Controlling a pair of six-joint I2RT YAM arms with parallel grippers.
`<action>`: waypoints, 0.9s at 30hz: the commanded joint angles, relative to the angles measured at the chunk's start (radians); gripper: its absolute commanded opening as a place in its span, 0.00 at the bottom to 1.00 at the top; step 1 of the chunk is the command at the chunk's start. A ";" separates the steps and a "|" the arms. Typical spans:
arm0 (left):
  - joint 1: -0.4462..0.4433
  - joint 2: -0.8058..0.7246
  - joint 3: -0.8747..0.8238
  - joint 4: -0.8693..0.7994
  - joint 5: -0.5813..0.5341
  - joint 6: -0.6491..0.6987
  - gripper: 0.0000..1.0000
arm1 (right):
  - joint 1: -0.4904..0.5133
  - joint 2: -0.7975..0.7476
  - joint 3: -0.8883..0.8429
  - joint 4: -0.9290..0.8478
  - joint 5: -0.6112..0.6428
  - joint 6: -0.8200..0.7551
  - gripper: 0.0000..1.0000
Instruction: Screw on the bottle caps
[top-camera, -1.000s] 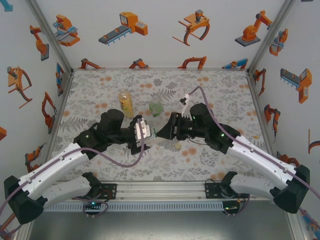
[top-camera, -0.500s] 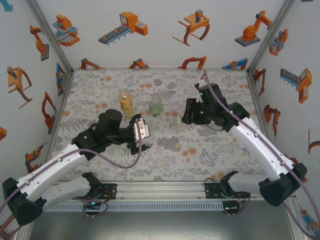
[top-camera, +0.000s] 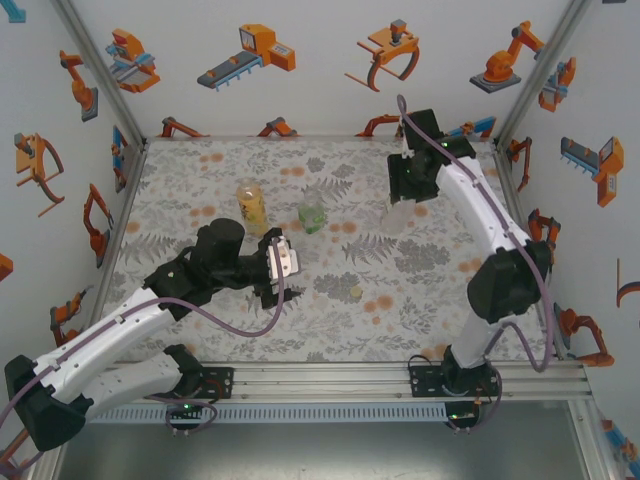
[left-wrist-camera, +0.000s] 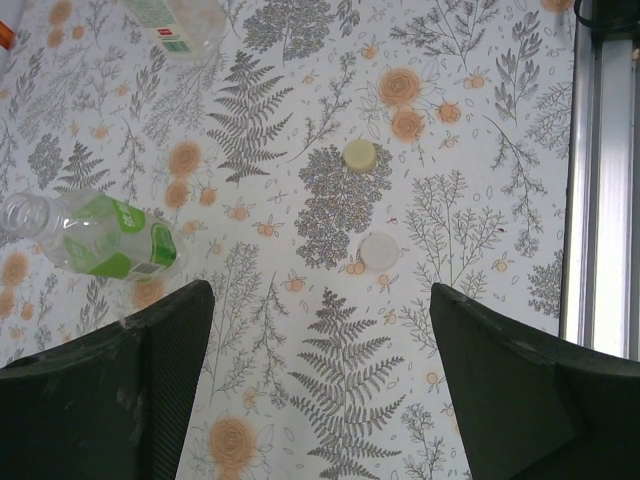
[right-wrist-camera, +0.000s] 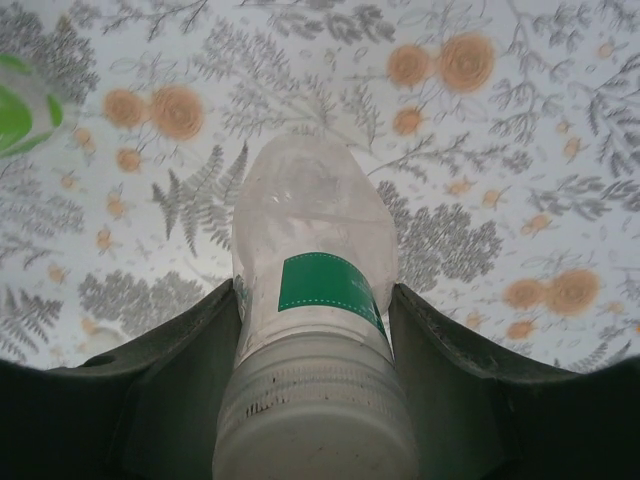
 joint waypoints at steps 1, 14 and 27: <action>-0.003 -0.003 0.001 0.011 0.003 -0.016 0.81 | -0.017 0.071 0.105 -0.042 0.047 -0.058 0.36; -0.003 0.007 0.001 0.008 -0.006 -0.011 0.81 | -0.065 0.311 0.328 -0.033 0.037 -0.079 0.36; -0.003 0.010 0.002 0.007 -0.001 -0.010 0.81 | -0.066 0.323 0.261 0.019 0.048 -0.084 0.46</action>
